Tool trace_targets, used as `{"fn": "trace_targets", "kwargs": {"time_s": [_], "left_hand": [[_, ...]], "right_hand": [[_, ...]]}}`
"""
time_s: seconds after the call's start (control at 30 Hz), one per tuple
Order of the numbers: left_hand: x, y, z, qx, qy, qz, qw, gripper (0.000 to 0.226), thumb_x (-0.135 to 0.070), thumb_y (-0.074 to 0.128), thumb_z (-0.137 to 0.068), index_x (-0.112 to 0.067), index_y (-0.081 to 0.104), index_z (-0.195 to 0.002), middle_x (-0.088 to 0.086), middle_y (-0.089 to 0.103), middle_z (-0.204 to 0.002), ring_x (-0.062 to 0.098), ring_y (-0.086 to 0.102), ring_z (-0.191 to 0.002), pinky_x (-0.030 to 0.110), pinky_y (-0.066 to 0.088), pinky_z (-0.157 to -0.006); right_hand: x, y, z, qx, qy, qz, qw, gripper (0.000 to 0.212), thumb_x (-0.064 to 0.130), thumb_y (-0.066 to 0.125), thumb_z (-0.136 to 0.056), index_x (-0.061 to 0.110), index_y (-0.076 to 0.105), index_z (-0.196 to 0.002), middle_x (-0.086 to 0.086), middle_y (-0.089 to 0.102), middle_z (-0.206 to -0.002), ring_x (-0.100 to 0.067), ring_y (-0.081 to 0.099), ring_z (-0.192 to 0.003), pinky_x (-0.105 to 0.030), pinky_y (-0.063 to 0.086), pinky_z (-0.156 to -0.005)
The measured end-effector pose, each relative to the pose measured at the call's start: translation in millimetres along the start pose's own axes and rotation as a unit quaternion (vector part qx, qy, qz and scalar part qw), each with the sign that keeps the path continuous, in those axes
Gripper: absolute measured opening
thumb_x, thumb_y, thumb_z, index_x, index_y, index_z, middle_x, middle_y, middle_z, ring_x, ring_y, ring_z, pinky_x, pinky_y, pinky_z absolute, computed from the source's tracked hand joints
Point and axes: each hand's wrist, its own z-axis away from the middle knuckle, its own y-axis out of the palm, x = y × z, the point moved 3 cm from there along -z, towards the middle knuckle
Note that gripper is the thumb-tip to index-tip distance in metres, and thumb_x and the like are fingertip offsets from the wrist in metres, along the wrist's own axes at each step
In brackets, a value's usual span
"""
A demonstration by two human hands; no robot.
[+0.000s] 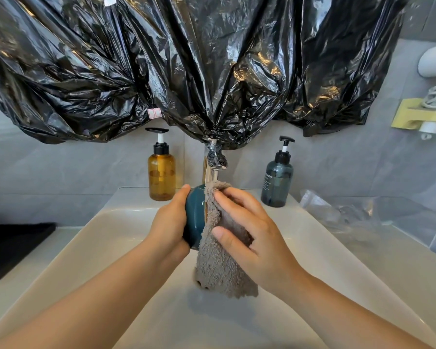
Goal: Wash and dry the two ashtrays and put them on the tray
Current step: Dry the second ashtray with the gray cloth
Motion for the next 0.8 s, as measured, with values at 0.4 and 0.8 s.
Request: {"fn": "trace_targets", "kwargs": {"time_s": [0.4,0.8], "left_hand": [[-0.8,5.0,4.4,0.024,-0.007,0.011,1.0,0.032,-0.042,0.051,-0.094,-0.014,0.068,-0.092,0.012,0.073,-0.084,0.026,0.068,-0.083,0.038,0.056,-0.074],[9.4,11.8,11.6,0.029,-0.024,-0.047,0.998,0.036,-0.048,0.049,-0.094,-0.016,0.063,-0.085,0.009,0.071,-0.074,0.026,0.065,-0.076,0.038,0.054,-0.076]], "right_hand": [[3.8,15.3,-5.9,0.038,-0.023,0.087,0.995,0.053,0.044,0.032,-0.101,0.035,0.018,-0.151,0.016,0.015,-0.159,0.0,0.004,-0.146,-0.029,0.012,-0.12],[-26.7,-5.5,-14.3,-0.073,0.095,0.038,0.992,0.043,0.05,0.036,-0.099,0.033,0.051,-0.136,0.016,0.055,-0.126,0.0,0.047,-0.119,-0.012,0.036,-0.097]]}}
